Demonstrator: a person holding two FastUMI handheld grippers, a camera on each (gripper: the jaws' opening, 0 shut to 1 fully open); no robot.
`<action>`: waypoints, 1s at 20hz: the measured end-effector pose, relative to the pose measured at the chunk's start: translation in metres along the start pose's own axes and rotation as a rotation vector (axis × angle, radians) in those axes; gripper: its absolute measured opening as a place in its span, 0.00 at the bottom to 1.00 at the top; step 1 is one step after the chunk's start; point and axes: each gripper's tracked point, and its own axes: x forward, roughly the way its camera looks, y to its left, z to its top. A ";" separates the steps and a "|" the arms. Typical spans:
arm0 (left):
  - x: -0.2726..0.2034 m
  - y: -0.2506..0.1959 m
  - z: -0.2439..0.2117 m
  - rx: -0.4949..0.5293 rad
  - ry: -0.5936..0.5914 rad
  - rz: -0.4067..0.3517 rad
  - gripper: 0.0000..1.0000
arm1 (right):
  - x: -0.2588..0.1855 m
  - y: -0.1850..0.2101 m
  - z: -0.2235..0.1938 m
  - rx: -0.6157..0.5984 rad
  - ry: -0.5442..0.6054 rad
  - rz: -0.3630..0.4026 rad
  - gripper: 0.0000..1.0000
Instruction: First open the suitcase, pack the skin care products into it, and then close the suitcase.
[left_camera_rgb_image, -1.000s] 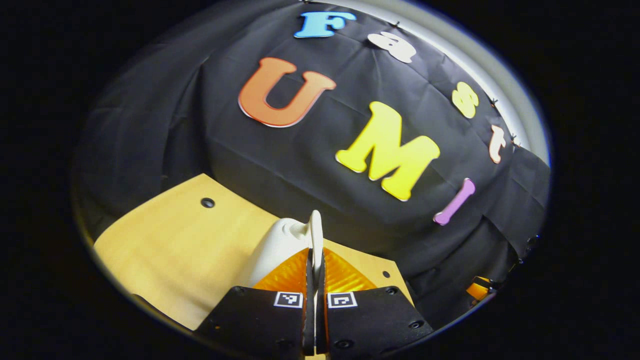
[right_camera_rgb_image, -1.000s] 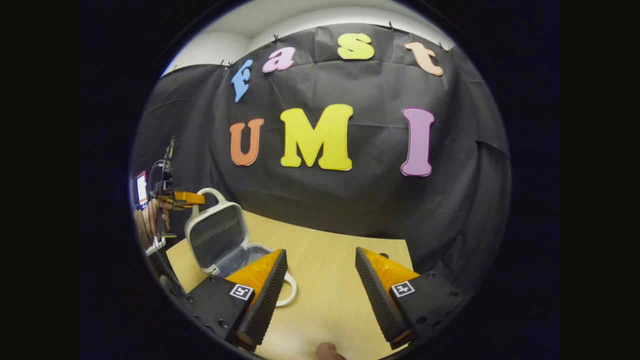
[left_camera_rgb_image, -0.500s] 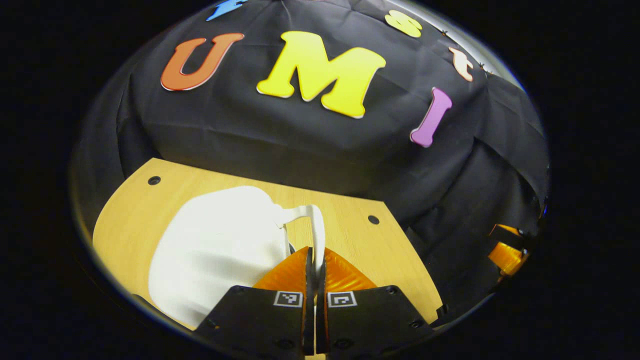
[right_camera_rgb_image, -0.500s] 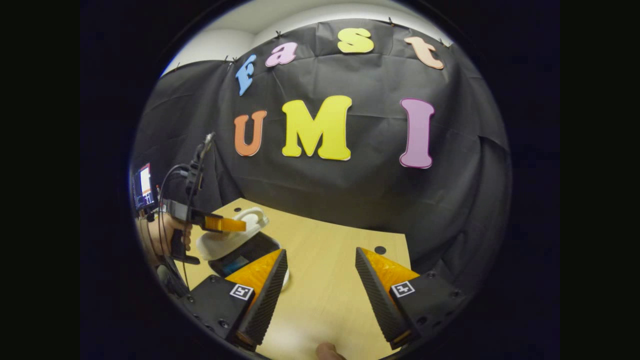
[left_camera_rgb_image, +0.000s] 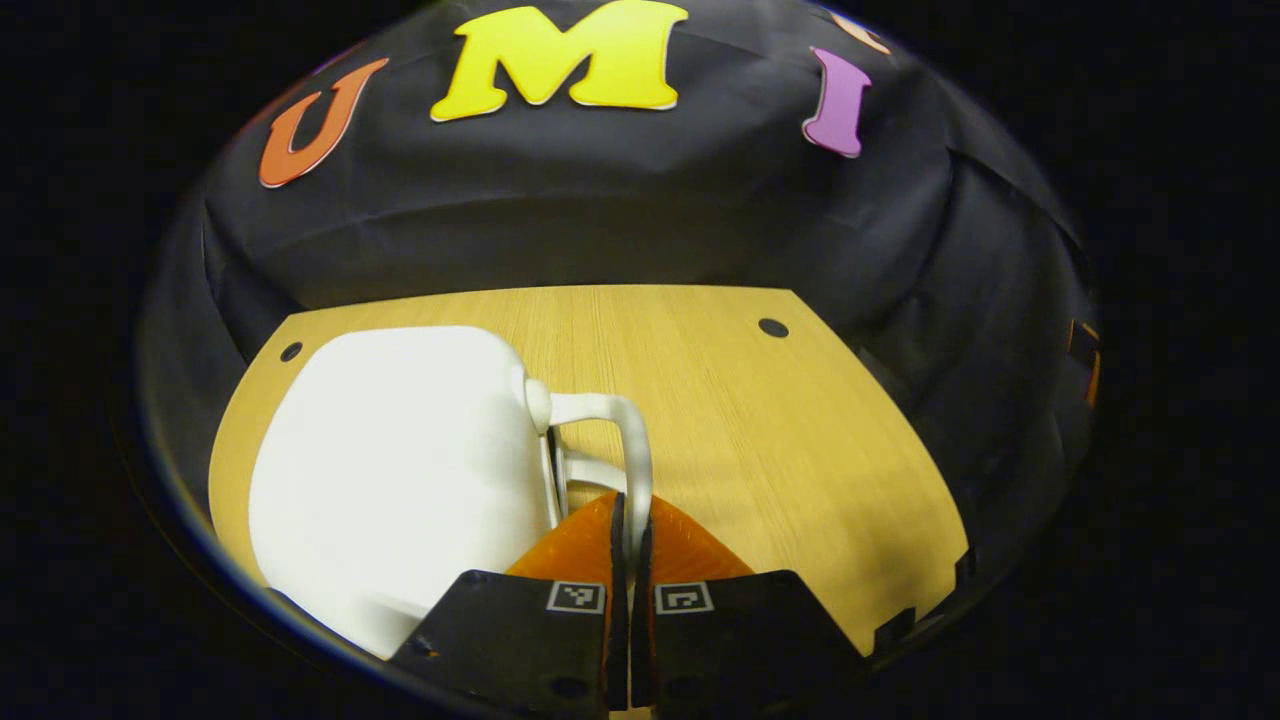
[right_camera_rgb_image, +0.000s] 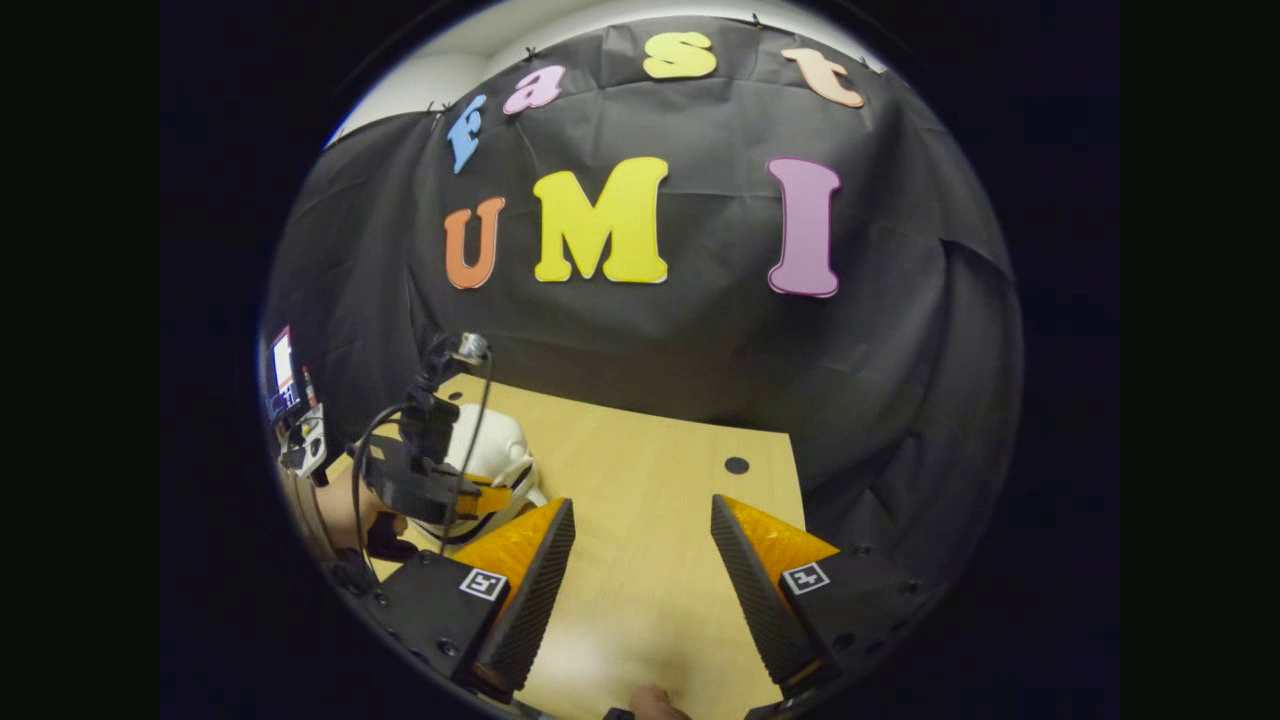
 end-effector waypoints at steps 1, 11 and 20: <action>0.004 -0.002 -0.004 0.024 0.016 0.020 0.04 | 0.000 0.001 -0.003 0.000 0.007 -0.002 0.81; -0.013 -0.015 0.007 -0.037 -0.001 0.009 0.60 | 0.005 0.011 0.010 0.033 -0.005 -0.056 0.81; -0.153 0.062 0.102 -0.031 -0.385 0.194 0.97 | 0.016 0.034 0.077 0.046 -0.166 -0.194 0.81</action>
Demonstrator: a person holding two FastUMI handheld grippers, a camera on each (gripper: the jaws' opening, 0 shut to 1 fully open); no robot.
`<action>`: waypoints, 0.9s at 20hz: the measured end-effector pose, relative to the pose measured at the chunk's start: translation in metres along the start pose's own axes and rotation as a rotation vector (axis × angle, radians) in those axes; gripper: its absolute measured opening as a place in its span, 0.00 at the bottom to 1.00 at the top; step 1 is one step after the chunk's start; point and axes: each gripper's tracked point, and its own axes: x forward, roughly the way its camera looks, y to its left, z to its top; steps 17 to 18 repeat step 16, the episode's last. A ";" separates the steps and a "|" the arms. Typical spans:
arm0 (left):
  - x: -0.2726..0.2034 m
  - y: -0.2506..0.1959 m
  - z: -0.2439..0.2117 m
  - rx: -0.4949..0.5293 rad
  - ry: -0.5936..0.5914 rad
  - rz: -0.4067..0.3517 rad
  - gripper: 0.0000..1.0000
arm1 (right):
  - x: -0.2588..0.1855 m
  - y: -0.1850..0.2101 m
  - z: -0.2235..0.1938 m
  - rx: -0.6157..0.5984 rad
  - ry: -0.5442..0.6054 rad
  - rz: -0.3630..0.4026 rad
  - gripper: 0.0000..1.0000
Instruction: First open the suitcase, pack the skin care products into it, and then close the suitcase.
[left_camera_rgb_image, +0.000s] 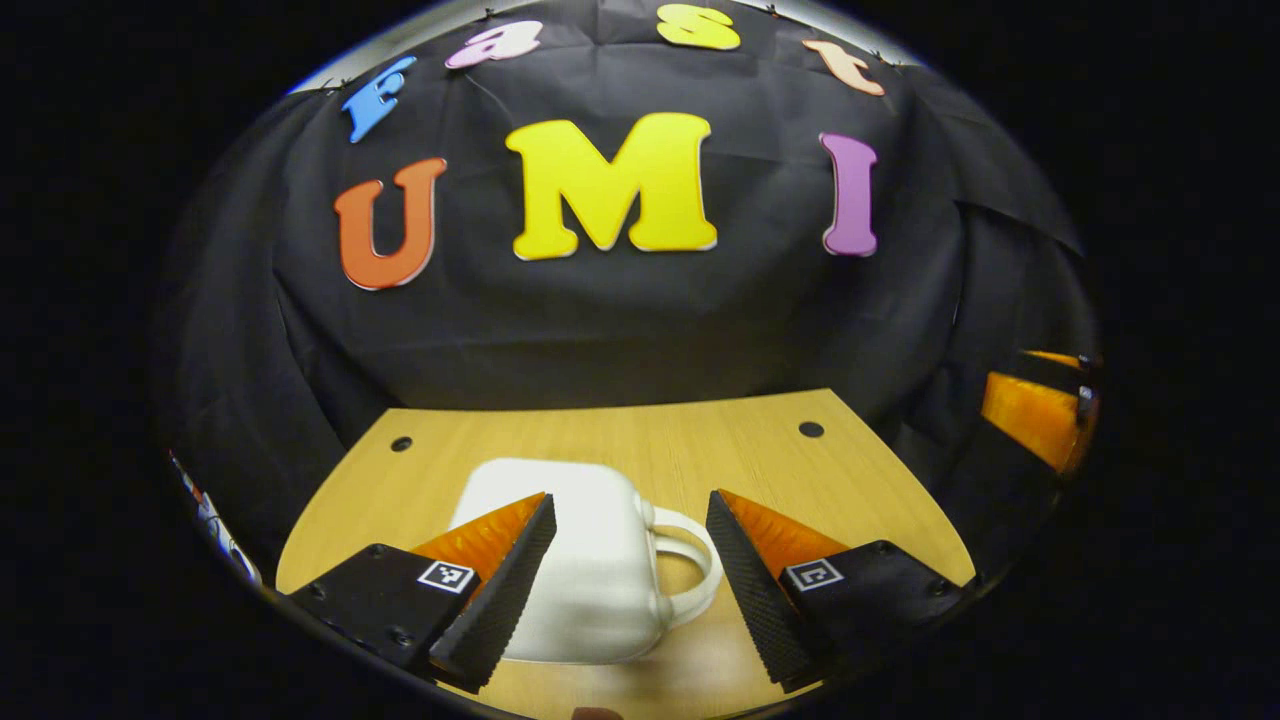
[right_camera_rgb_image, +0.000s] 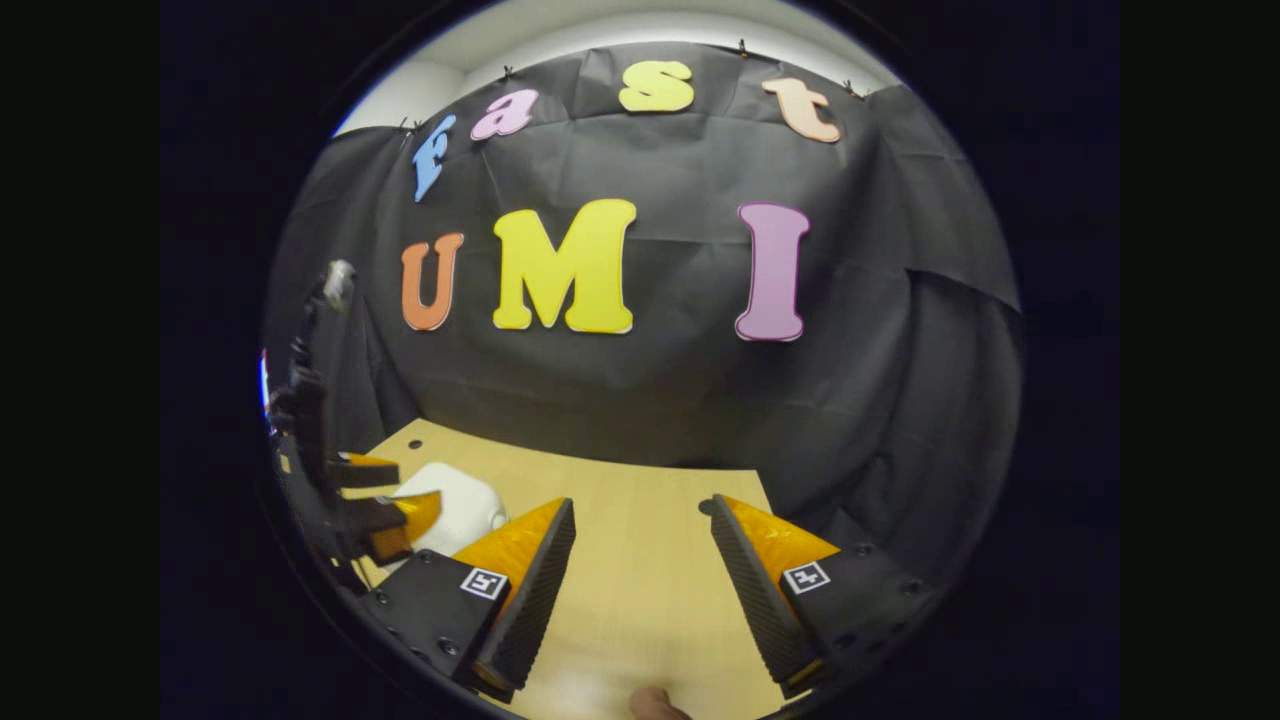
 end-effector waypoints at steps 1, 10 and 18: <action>-0.011 0.010 0.012 -0.011 -0.036 0.016 0.96 | 0.001 0.010 0.007 0.004 -0.015 -0.004 0.81; -0.092 0.069 0.063 -0.052 -0.279 0.082 0.96 | -0.018 0.093 0.033 0.003 -0.115 0.026 0.81; -0.104 0.080 0.056 -0.040 -0.306 0.054 0.96 | -0.034 0.144 0.023 -0.062 -0.122 0.078 0.81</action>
